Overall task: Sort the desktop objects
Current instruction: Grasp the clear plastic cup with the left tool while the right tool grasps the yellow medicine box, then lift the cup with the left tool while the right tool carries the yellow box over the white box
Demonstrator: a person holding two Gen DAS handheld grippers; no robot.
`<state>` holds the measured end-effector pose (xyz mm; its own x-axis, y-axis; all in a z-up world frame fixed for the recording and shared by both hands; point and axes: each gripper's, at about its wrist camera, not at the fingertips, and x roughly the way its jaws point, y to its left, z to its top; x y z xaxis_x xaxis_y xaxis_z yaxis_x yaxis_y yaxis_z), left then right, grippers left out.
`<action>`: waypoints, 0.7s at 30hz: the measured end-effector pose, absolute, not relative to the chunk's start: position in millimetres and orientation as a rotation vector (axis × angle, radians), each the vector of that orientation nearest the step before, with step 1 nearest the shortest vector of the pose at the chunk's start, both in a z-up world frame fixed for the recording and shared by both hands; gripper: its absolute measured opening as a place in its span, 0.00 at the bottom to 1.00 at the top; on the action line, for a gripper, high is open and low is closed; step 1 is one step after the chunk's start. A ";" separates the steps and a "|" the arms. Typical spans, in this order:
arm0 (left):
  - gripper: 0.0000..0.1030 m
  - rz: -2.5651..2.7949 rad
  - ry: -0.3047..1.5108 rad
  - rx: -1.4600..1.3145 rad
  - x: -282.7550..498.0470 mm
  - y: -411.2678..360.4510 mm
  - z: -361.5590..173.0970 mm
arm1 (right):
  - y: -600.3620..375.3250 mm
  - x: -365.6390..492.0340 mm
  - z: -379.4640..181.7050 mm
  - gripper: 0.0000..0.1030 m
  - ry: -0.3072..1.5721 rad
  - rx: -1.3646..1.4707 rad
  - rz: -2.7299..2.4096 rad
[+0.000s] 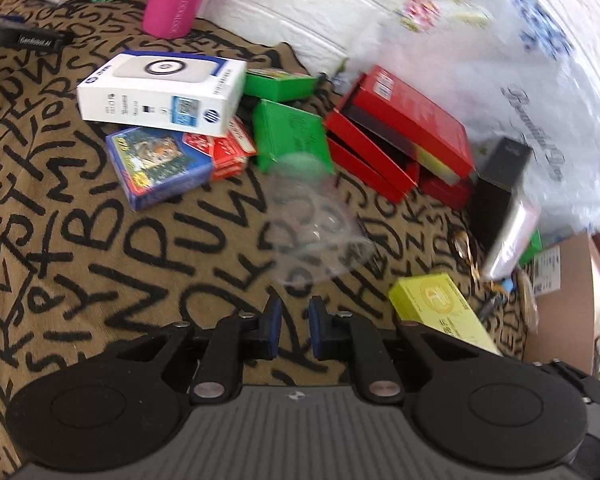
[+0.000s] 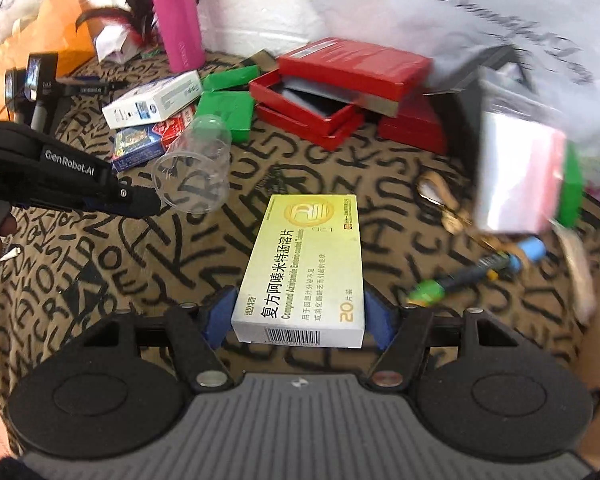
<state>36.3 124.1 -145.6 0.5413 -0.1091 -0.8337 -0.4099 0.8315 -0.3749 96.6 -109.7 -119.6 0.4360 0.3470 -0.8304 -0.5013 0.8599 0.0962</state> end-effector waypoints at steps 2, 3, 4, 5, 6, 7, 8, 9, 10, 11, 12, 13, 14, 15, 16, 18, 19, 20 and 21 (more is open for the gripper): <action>0.14 0.197 1.011 -0.534 39.7 116.5 -148.6 | -122.1 88.0 -117.1 0.64 0.981 -0.165 0.518; 0.16 0.222 1.011 -0.507 41.2 114.6 -151.0 | -129.8 81.5 -116.4 0.64 0.986 -0.160 0.510; 0.17 0.254 1.006 -0.484 43.5 113.3 -154.0 | -134.9 77.1 -117.5 0.64 0.995 -0.156 0.506; 0.24 0.282 0.999 -0.481 44.4 114.7 -156.4 | -139.8 72.5 -119.2 0.64 1.002 -0.158 0.505; 0.33 0.316 0.986 -0.495 44.2 117.6 -158.1 | -143.7 67.4 -121.5 0.64 1.008 -0.164 0.501; 0.37 0.347 0.971 -0.514 43.8 120.3 -159.2 | -147.4 64.0 -123.4 0.64 1.016 -0.165 0.497; 0.42 0.371 0.961 -0.526 43.4 122.4 -160.6 | -150.2 61.1 -125.3 0.64 1.025 -0.160 0.493; 0.43 0.382 0.960 -0.528 44.0 123.2 -161.3 | -152.7 58.4 -127.4 0.64 1.037 -0.154 0.491; 0.43 0.384 0.965 -0.526 45.2 123.4 -162.5 | -153.9 57.0 -129.7 0.64 1.046 -0.153 0.490; 0.43 0.380 0.969 -0.523 46.3 123.4 -163.7 | -154.1 56.4 -132.4 0.64 1.058 -0.156 0.487; 0.44 0.379 0.968 -0.519 47.7 123.4 -164.5 | -154.2 56.6 -135.4 0.64 1.072 -0.162 0.483; 0.44 0.383 0.967 -0.513 49.4 123.7 -165.4 | -154.1 57.1 -138.4 0.64 1.080 -0.166 0.480; 0.44 0.390 0.965 -0.511 51.7 124.7 -166.1 | -154.3 58.3 -140.7 0.64 1.087 -0.167 0.477; 0.44 0.398 0.963 -0.516 54.1 126.7 -167.1 | -153.5 60.6 -143.3 0.65 1.096 -0.166 0.475; 0.44 0.405 0.961 -0.523 55.3 128.4 -167.8 | -152.1 62.9 -145.5 0.65 1.105 -0.168 0.475; 0.44 0.416 0.954 -0.537 58.9 132.3 -168.5 | -146.7 68.6 -150.7 0.66 1.116 -0.183 0.473; 0.44 0.417 0.949 -0.540 61.0 133.7 -168.5 | -144.4 71.2 -153.0 0.66 1.123 -0.192 0.471; 0.44 0.417 0.945 -0.541 63.9 135.4 -168.7 | -141.9 74.1 -155.6 0.67 1.130 -0.200 0.470; 0.44 0.419 0.944 -0.540 67.1 136.8 -169.4 | -138.3 77.7 -158.6 0.69 1.138 -0.209 0.470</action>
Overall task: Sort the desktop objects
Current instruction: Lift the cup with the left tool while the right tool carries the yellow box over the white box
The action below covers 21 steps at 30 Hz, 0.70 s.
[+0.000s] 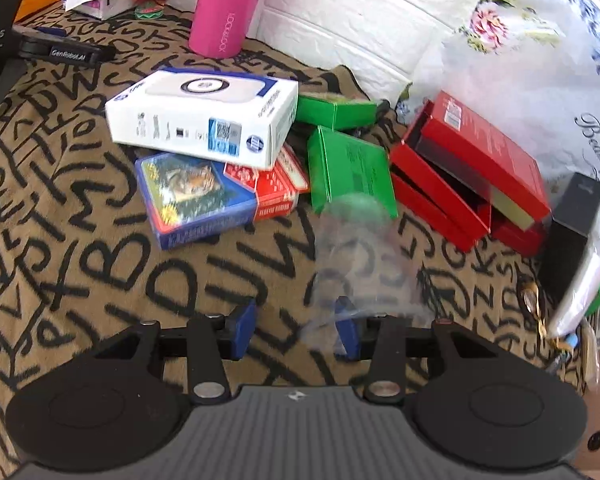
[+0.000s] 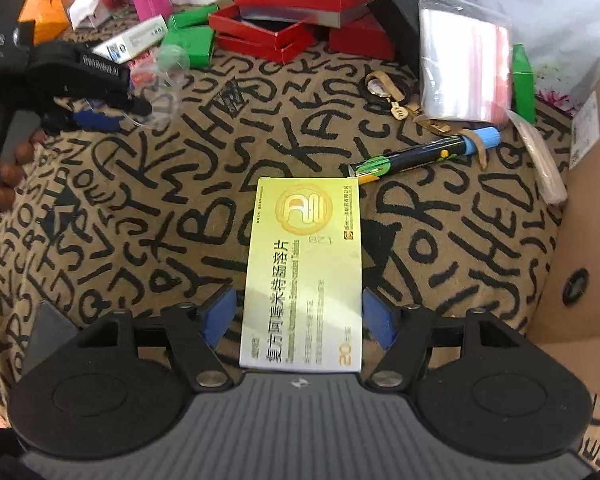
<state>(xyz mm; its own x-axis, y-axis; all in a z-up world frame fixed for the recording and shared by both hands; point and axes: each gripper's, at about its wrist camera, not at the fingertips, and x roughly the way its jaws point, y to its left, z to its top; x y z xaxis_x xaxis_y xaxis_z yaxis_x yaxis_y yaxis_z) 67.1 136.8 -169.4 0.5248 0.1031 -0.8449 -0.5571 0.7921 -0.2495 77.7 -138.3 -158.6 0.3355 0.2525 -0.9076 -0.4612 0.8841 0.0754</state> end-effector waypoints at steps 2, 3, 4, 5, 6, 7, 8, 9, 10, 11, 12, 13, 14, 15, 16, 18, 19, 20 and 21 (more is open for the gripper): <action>0.44 0.420 0.940 -0.536 72.7 139.4 -171.1 | -133.1 83.3 -164.4 0.69 1.150 -0.224 0.467; 0.44 0.415 0.937 -0.532 74.9 140.1 -171.2 | -131.0 85.9 -167.6 0.69 1.159 -0.230 0.464; 0.44 0.406 0.935 -0.525 77.3 140.6 -171.1 | -129.2 88.3 -170.4 0.69 1.165 -0.235 0.462; 0.44 0.391 0.936 -0.519 79.8 141.1 -171.3 | -127.7 89.6 -172.1 0.68 1.165 -0.242 0.458; 0.40 0.382 0.940 -0.510 82.1 141.4 -171.6 | -126.0 90.0 -172.2 0.65 1.154 -0.254 0.454; 0.34 0.374 0.940 -0.500 83.8 141.4 -171.1 | -124.6 90.2 -171.7 0.63 1.147 -0.267 0.456; 0.10 0.360 0.942 -0.495 85.0 141.5 -170.6 | -123.9 90.5 -171.0 0.63 1.144 -0.272 0.463; 0.10 0.340 0.947 -0.505 85.6 142.0 -170.5 | -124.1 90.8 -170.1 0.63 1.143 -0.268 0.469; 0.09 0.331 0.942 -0.514 84.9 141.7 -169.1 | -124.5 90.5 -168.8 0.63 1.142 -0.261 0.475; 0.08 0.323 0.936 -0.512 83.9 139.8 -167.0 | -125.0 90.0 -167.3 0.63 1.141 -0.254 0.481; 0.08 0.310 0.928 -0.513 82.8 137.9 -165.1 | -125.4 88.6 -165.0 0.63 1.138 -0.246 0.485; 0.08 0.297 0.924 -0.519 81.2 136.1 -162.7 | -125.5 87.1 -162.4 0.63 1.133 -0.240 0.487; 0.08 0.286 0.919 -0.524 78.9 133.3 -159.3 | -125.5 85.3 -159.5 0.63 1.126 -0.235 0.490; 0.08 0.274 0.913 -0.526 76.6 130.1 -155.3 | -126.0 83.6 -155.7 0.62 1.117 -0.227 0.494; 0.08 0.263 0.906 -0.528 73.4 127.0 -150.9 | -127.1 81.6 -151.2 0.62 1.105 -0.218 0.497; 0.08 0.241 0.888 -0.544 65.9 121.0 -140.3 | -129.7 78.0 -140.8 0.62 1.077 -0.197 0.499; 0.08 0.230 0.880 -0.555 62.1 117.9 -135.0 | -131.9 76.4 -135.4 0.62 1.062 -0.186 0.498; 0.08 0.217 0.873 -0.562 58.3 114.0 -129.7 | -134.9 74.6 -130.2 0.62 1.046 -0.173 0.496; 0.08 0.203 0.868 -0.564 54.7 109.9 -124.6 | -138.3 72.7 -124.0 0.62 1.027 -0.159 0.492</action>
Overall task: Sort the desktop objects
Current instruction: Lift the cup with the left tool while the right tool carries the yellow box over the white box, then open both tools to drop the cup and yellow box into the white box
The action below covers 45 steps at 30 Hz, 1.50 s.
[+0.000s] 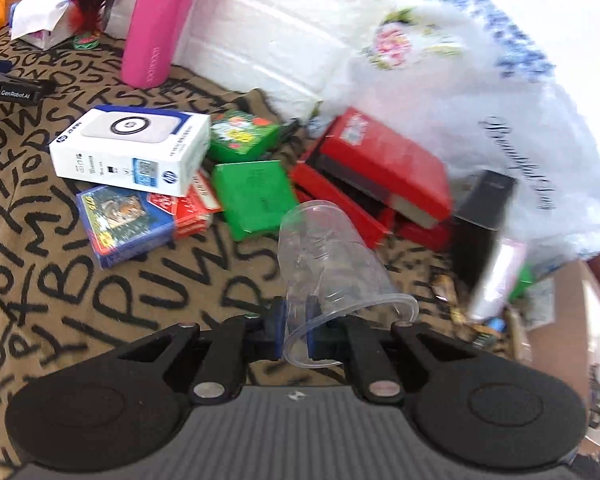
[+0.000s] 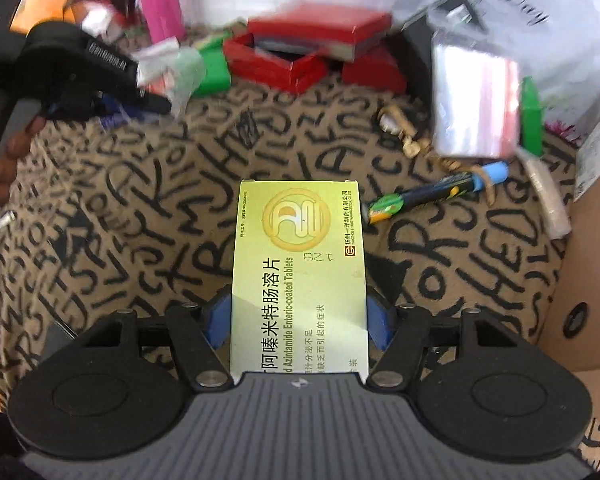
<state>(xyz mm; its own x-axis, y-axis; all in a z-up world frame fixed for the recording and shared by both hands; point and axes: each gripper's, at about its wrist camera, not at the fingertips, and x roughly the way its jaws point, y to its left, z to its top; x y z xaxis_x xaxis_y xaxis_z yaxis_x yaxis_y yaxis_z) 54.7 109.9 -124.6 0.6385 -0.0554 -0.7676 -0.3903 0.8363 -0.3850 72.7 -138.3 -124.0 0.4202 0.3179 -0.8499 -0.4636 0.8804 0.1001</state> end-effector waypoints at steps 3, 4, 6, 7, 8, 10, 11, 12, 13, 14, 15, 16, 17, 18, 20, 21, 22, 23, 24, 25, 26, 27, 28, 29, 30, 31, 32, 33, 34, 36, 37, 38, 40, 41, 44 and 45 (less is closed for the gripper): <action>0.08 0.154 0.853 -0.561 45.9 93.1 -109.9 | -150.0 67.1 -108.0 0.62 0.973 -0.119 0.478; 0.08 0.133 0.850 -0.557 43.8 85.6 -104.7 | -155.4 64.9 -102.2 0.62 0.956 -0.102 0.471; 0.08 0.094 0.844 -0.545 41.0 71.4 -95.5 | -167.0 60.8 -92.6 0.62 0.926 -0.072 0.455; 0.08 0.070 0.839 -0.538 40.1 62.9 -90.5 | -174.2 58.5 -87.8 0.62 0.910 -0.058 0.445; 0.08 0.045 0.835 -0.532 39.3 54.2 -85.7 | -180.8 56.1 -83.6 0.63 0.896 -0.046 0.434; 0.09 -0.005 0.825 -0.524 39.3 36.8 -77.1 | -195.5 50.9 -74.5 0.63 0.867 -0.019 0.408; 0.09 -0.032 0.822 -0.517 39.5 26.5 -72.7 | -203.3 48.0 -69.8 0.63 0.854 -0.009 0.394; 0.09 -0.058 0.820 -0.511 39.5 17.1 -69.1 | -212.3 45.2 -65.9 0.63 0.840 0.002 0.379; 0.09 -0.086 0.818 -0.503 39.9 6.8 -65.2 | -221.6 42.3 -61.3 0.63 0.825 0.013 0.361; 0.09 -0.116 0.815 -0.493 41.2 -4.9 -61.0 | -230.6 39.8 -57.8 0.63 0.812 0.022 0.345; 0.08 -0.140 0.813 -0.483 41.5 -14.7 -57.7 | -240.1 37.6 -54.0 0.63 0.798 0.030 0.325; 0.09 -0.166 0.810 -0.474 42.5 -25.2 -54.2 | -250.2 35.4 -49.9 0.63 0.785 0.039 0.303; 0.09 -0.195 0.808 -0.465 44.5 -36.6 -50.7 | -259.1 34.1 -46.7 0.63 0.774 0.046 0.284; 0.09 -0.219 0.804 -0.458 46.2 -47.2 -47.7 | -270.5 32.1 -42.2 0.63 0.760 0.055 0.259; 0.09 -0.268 0.796 -0.443 51.3 -69.2 -40.9 | -290.8 29.7 -35.2 0.63 0.736 0.067 0.218; 0.09 -0.287 0.793 -0.439 54.3 -78.4 -38.3 | -303.4 29.0 -32.5 0.63 0.723 0.071 0.197; 0.09 -0.306 0.790 -0.436 57.7 -89.4 -35.5 | -312.4 28.0 -29.3 0.62 0.713 0.071 0.180; 0.09 -0.326 0.787 -0.431 61.7 -100.0 -33.0 | -322.7 27.3 -26.0 0.62 0.702 0.071 0.161; 0.09 -0.343 0.782 -0.426 65.7 -109.0 -30.6 | -334.6 26.1 -22.1 0.62 0.691 0.072 0.140; 0.09 -0.362 0.776 -0.419 69.8 -120.5 -27.4 | -345.0 25.2 -18.9 0.62 0.682 0.071 0.122; 0.09 -0.379 0.772 -0.412 74.1 -130.8 -24.6 | -355.3 24.8 -16.3 0.62 0.673 0.070 0.104; 0.09 -0.393 0.768 -0.405 78.0 -139.3 -22.0 | -366.3 24.8 -14.0 0.62 0.665 0.069 0.083; 0.08 -0.409 0.764 -0.395 82.9 -149.7 -19.3 | -378.4 24.4 -11.6 0.62 0.658 0.070 0.061; 0.09 -0.424 0.761 -0.382 88.4 -161.2 -16.4 | -390.4 24.7 -10.2 0.62 0.652 0.074 0.039; 0.09 -0.435 0.758 -0.372 92.6 -169.5 -13.2 | -402.0 24.4 -8.4 0.62 0.647 0.078 0.016; 0.09 -0.445 0.758 -0.361 97.4 -178.8 -10.9 | -412.5 25.8 -7.8 0.62 0.643 0.082 -0.004; 0.09 -0.454 0.756 -0.351 103.2 -188.0 -8.7 | -422.1 28.0 -7.9 0.62 0.641 0.084 -0.022; 0.09 -0.462 0.757 -0.346 109.3 -196.0 -7.0 | -432.6 30.8 -8.3 0.63 0.638 0.083 -0.042; 0.09 -0.470 0.760 -0.343 115.8 -204.9 -6.1 | -441.0 34.5 -10.0 0.63 0.639 0.081 -0.056; 0.09 -0.488 0.767 -0.337 128.4 -221.9 -4.8 | -458.1 43.1 -14.7 0.63 0.646 0.088 -0.080; 0.09 -0.495 0.773 -0.332 134.9 -230.5 -5.3 | -464.9 47.1 -18.2 0.62 0.650 0.088 -0.089; 0.09 -0.502 0.780 -0.324 141.4 -239.4 -6.4 | -470.4 51.6 -22.3 0.62 0.657 0.086 -0.097; 0.09 -0.514 0.800 -0.311 154.5 -257.0 -11.2 | -481.5 62.1 -33.2 0.63 0.676 0.077 -0.112; 0.09 -0.519 0.812 -0.305 160.9 -265.2 -14.0 | -486.0 66.9 -39.3 0.63 0.688 0.078 -0.117; 0.09 -0.533 0.848 -0.288 183.1 -287.4 -26.6 | -497.8 80.2 -57.1 0.63 0.719 0.098 -0.131; 0.09 -0.537 0.859 -0.287 189.6 -293.0 -30.8 | -501.1 84.2 -62.3 0.63 0.729 0.104 -0.136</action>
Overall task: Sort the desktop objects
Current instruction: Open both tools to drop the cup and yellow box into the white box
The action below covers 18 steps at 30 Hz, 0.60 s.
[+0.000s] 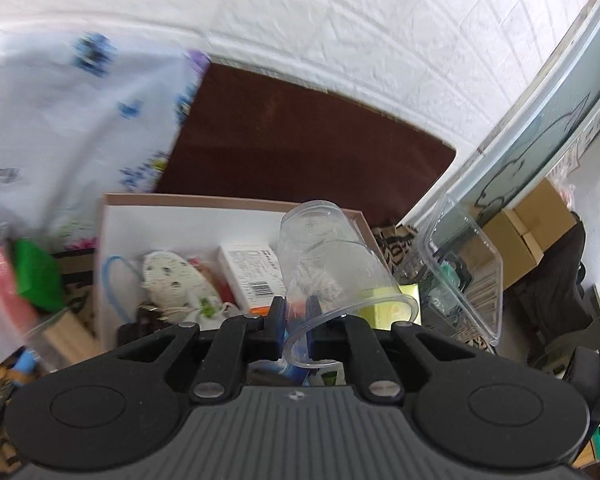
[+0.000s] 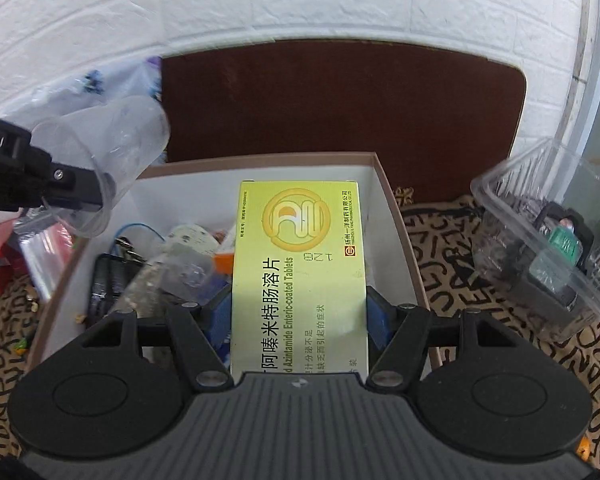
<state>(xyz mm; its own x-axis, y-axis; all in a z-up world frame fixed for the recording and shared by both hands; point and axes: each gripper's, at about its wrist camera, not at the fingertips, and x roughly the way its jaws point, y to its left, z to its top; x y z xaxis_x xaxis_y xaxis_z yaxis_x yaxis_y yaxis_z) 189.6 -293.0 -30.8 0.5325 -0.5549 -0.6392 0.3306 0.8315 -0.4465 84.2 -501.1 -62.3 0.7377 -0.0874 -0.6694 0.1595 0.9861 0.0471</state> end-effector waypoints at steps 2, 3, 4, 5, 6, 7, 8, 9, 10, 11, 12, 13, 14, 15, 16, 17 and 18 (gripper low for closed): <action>0.09 -0.550 0.882 -0.280 200.8 -304.4 -40.0 | -506.9 91.2 -72.9 0.63 0.748 0.109 -0.145; 0.09 -0.561 0.891 -0.274 204.5 -309.6 -44.6 | -508.6 93.0 -77.0 0.63 0.757 0.110 -0.145; 0.10 -0.572 0.900 -0.270 206.5 -313.6 -49.2 | -509.5 94.9 -80.7 0.63 0.770 0.110 -0.136; 0.23 -0.585 0.909 -0.265 207.9 -317.0 -53.3 | -509.9 96.3 -84.1 0.63 0.781 0.108 -0.127; 0.48 -0.596 0.923 -0.260 208.1 -319.7 -56.9 | -509.3 96.7 -86.9 0.66 0.783 0.101 -0.122; 0.60 -0.595 0.936 -0.252 207.4 -321.7 -60.1 | -508.6 96.6 -88.4 0.70 0.785 0.094 -0.120; 0.74 -0.584 0.941 -0.237 205.5 -323.3 -62.4 | -507.7 95.8 -89.5 0.78 0.783 0.088 -0.123; 0.76 -0.575 0.943 -0.226 203.8 -324.1 -64.1 | -506.9 94.8 -90.8 0.81 0.780 0.086 -0.126; 0.77 -0.575 0.952 -0.222 203.2 -324.2 -65.9 | -506.5 94.3 -91.8 0.81 0.781 0.089 -0.126; 0.78 -0.577 0.972 -0.222 203.2 -323.8 -67.4 | -505.9 93.8 -92.8 0.81 0.785 0.095 -0.127; 0.81 -0.572 0.997 -0.224 204.7 -323.0 -68.9 | -505.7 93.3 -93.7 0.82 0.789 0.102 -0.129; 0.83 -0.559 1.021 -0.222 206.2 -322.5 -70.3 | -504.5 92.6 -94.6 0.82 0.792 0.108 -0.131; 0.86 -0.542 1.041 -0.215 206.6 -321.2 -71.2 | -503.8 92.0 -94.3 0.84 0.792 0.111 -0.133; 0.89 -0.527 1.053 -0.207 207.1 -320.2 -71.9 | -502.5 91.2 -93.5 0.86 0.791 0.114 -0.134; 0.90 -0.517 1.059 -0.200 206.7 -319.4 -72.0 | -501.7 90.5 -93.1 0.87 0.790 0.117 -0.134; 0.91 -0.511 1.058 -0.199 205.3 -316.5 -71.4 | -501.3 90.0 -92.6 0.88 0.790 0.121 -0.134; 0.92 -0.505 1.055 -0.202 204.1 -313.9 -69.9 | -499.9 89.3 -91.6 0.89 0.791 0.125 -0.134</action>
<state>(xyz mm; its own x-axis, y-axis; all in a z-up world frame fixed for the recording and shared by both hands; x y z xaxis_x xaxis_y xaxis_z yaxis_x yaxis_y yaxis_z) 204.1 -313.9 -69.9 0.3923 -0.4892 -0.7790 0.3003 0.8686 -0.3943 89.3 -499.9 -91.6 0.6952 -0.0730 -0.7151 0.1662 0.9842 0.0612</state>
